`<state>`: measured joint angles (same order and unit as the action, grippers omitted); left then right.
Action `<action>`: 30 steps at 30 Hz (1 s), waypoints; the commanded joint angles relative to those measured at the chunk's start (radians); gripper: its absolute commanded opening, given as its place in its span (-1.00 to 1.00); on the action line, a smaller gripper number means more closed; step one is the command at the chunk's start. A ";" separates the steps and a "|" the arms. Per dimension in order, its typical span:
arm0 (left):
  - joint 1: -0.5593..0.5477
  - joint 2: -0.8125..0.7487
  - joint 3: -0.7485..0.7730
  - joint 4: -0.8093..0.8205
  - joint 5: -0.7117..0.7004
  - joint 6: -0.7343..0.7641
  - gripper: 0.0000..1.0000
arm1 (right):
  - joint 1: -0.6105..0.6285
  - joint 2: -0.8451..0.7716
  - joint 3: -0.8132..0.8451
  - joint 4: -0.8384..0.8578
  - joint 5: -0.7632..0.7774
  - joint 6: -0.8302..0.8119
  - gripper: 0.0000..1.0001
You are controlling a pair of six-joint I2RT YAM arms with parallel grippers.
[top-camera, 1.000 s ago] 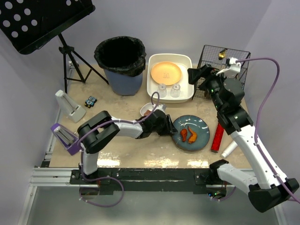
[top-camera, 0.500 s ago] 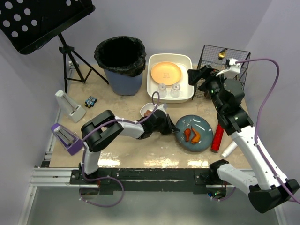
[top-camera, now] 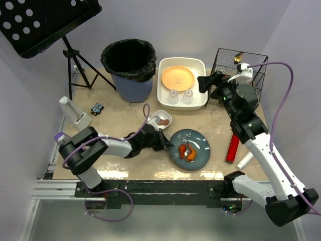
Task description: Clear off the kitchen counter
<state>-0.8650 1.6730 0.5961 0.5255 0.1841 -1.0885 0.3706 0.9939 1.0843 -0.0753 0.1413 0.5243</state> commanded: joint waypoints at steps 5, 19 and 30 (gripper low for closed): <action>0.116 -0.301 -0.293 0.125 0.031 0.045 -1.00 | -0.006 0.043 -0.035 0.069 -0.080 0.017 0.87; 0.288 -0.725 -0.458 -0.108 -0.032 0.104 -1.00 | -0.006 0.063 -0.187 0.089 -0.176 -0.060 0.86; 0.317 -0.570 -0.363 -0.061 0.043 0.142 -1.00 | -0.006 0.077 -0.221 -0.012 -0.184 -0.061 0.81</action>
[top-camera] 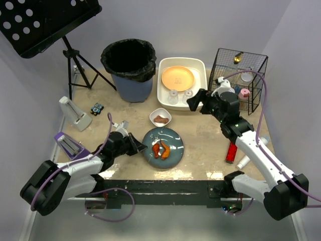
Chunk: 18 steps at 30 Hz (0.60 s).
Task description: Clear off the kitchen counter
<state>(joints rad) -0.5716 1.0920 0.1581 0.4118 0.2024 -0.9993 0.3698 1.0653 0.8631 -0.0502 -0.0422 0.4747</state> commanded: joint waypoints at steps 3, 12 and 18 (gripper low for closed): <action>0.084 0.014 0.083 0.056 0.083 0.062 -1.00 | -0.005 0.036 0.002 -0.080 -0.011 -0.013 0.81; 0.185 0.078 0.070 0.284 0.377 0.067 -1.00 | -0.005 0.087 -0.076 -0.024 -0.142 0.007 0.80; 0.185 0.109 0.087 0.384 0.469 0.025 -1.00 | -0.005 0.101 -0.099 0.022 -0.173 0.022 0.80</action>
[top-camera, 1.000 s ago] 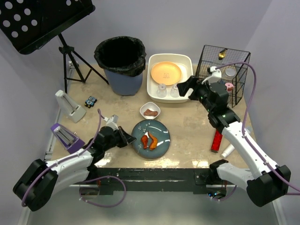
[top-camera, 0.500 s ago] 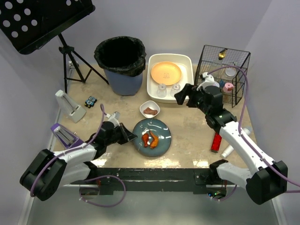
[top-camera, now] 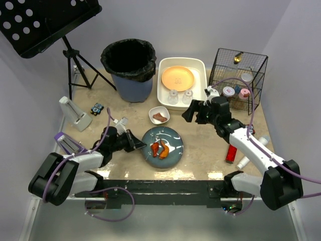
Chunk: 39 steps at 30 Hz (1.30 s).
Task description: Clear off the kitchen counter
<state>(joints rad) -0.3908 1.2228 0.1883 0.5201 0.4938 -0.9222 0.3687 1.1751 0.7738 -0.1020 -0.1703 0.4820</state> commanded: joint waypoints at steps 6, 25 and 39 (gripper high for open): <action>0.012 -0.031 0.132 0.195 0.204 -0.032 -1.00 | -0.004 0.000 -0.024 0.096 -0.058 0.012 0.82; 0.102 0.010 0.293 0.119 0.259 -0.015 -1.00 | -0.005 0.080 -0.080 0.217 -0.379 -0.020 0.61; 0.139 0.014 0.310 0.147 0.273 -0.055 -1.00 | -0.014 0.141 -0.122 0.311 -0.532 0.026 0.25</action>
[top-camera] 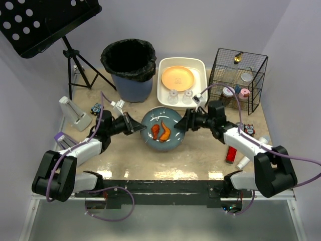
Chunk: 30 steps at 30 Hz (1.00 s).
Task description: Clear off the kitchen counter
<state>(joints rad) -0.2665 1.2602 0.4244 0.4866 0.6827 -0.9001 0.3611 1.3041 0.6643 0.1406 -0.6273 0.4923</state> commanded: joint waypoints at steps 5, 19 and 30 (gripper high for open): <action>0.016 -0.015 0.071 0.222 0.092 -0.111 -1.00 | -0.007 0.046 -0.028 0.105 -0.114 0.032 0.17; 0.016 -0.007 0.071 0.256 0.107 -0.134 -1.00 | -0.007 0.070 -0.060 0.287 -0.178 0.158 -0.30; 0.016 0.010 0.062 0.259 0.117 -0.135 -0.78 | -0.007 0.027 -0.112 0.422 -0.176 0.321 -1.00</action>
<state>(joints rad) -0.2543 1.2816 0.4248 0.5972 0.7395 -0.9417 0.3443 1.3796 0.5770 0.4240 -0.7792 0.7689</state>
